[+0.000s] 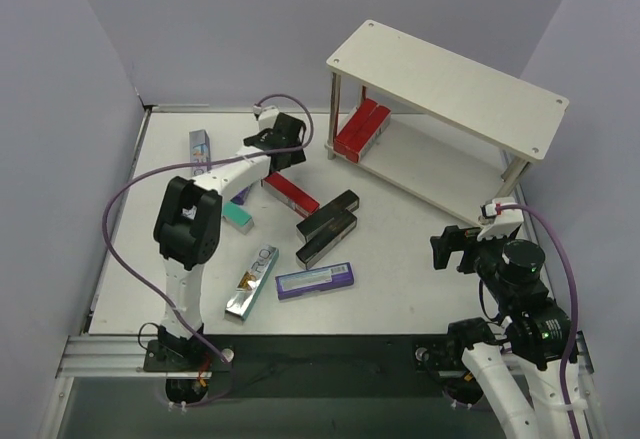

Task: Place and organize the toothpastes onto the shelf
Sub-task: Adjust the toothpaste at the center of the board.

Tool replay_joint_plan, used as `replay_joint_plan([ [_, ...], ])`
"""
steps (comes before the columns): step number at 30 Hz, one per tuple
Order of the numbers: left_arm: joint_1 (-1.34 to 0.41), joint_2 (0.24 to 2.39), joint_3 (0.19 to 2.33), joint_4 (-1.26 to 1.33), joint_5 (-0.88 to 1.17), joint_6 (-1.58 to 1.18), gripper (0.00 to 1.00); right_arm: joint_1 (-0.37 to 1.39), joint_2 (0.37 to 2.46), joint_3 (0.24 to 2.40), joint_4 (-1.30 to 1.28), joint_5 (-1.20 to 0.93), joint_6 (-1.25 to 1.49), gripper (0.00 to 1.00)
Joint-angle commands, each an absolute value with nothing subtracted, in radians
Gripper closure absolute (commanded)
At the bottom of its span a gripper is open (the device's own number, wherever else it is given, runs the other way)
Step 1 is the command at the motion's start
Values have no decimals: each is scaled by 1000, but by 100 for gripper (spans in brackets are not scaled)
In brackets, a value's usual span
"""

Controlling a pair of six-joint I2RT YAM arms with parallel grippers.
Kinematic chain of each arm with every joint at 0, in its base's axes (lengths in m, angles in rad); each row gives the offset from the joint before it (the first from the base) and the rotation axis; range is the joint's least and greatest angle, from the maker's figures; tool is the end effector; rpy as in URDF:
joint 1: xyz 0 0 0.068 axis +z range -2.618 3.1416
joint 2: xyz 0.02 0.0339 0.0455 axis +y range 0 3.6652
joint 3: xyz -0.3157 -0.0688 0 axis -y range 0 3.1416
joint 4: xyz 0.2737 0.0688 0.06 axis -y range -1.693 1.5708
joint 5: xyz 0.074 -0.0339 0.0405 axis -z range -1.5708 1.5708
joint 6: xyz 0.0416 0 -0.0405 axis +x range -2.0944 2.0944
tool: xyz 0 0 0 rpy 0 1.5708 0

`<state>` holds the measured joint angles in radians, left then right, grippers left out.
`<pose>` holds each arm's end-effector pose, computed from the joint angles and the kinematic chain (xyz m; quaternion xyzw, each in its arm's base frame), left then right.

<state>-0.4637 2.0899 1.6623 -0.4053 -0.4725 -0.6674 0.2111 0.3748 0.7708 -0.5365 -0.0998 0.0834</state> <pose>0.4783 -0.2180 0.2466 -0.1762 0.8935 -0.0036 0.4130 0.0674 0.0187 0.3738 -0.0808 0.7504 0.1333 0.6423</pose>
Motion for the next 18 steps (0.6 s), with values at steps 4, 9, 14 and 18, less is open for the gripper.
replay_joint_plan([
  [4,-641,1942,1562,-644,-663,-837,3,216,368,775,-526,-83,52,0],
  [9,-698,1947,1526,-690,-664,-911,3,216,365,770,-528,-87,40,0],
  [14,-730,1996,1532,-690,-626,-945,3,218,348,762,-535,-95,40,0],
  [18,-741,2040,1557,-673,-609,-931,3,218,339,759,-543,-95,38,0],
])
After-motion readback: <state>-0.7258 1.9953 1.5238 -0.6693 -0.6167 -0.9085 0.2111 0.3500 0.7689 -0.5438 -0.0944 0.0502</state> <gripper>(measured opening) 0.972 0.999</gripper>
